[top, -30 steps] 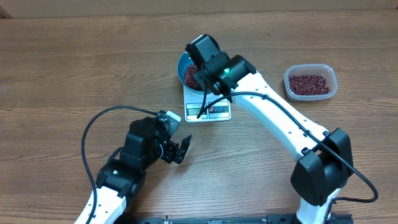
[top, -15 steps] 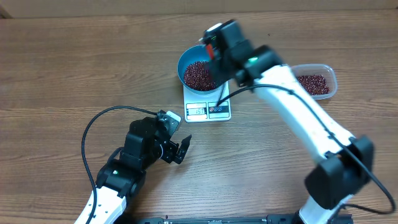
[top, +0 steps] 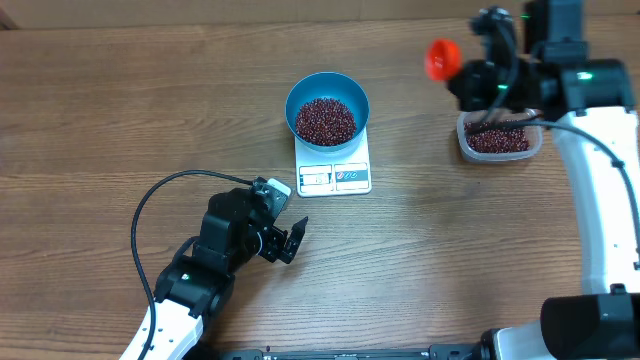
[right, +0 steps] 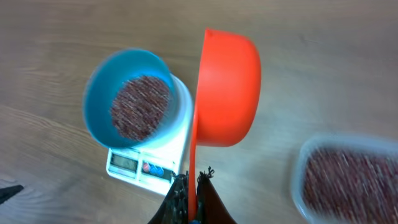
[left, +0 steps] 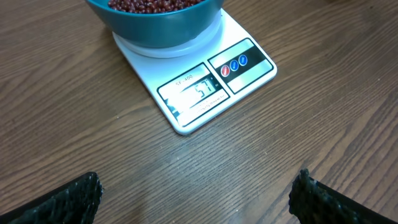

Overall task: Scoop item into bowl and weigh 150g on scale
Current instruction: 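Return the empty scoop with right gripper to the bean container, then dig the scoop into the beans with right gripper to refill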

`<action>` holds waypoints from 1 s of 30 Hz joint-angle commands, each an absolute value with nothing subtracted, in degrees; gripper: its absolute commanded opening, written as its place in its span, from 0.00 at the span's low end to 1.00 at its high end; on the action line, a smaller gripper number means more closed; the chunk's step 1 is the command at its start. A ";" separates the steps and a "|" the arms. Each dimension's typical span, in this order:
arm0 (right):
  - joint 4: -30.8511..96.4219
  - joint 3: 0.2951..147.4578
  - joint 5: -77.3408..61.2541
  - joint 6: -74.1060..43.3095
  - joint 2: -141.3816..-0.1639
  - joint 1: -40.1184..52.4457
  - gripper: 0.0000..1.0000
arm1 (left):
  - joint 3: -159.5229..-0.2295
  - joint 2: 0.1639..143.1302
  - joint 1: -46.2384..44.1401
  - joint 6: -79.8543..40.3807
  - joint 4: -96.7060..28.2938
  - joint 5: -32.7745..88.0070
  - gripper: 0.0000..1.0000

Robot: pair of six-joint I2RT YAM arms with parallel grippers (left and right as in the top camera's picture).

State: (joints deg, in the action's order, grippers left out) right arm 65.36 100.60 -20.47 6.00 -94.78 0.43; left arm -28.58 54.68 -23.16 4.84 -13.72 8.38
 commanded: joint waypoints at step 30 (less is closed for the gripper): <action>69.67 90.08 -13.93 7.64 -93.60 -18.13 0.04 | -28.18 54.74 -23.27 4.71 -13.47 8.82 1.00</action>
State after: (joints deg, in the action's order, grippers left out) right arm 70.78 91.94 -14.94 7.11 -94.76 -18.00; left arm -28.58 54.68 -23.16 4.84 -13.72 8.38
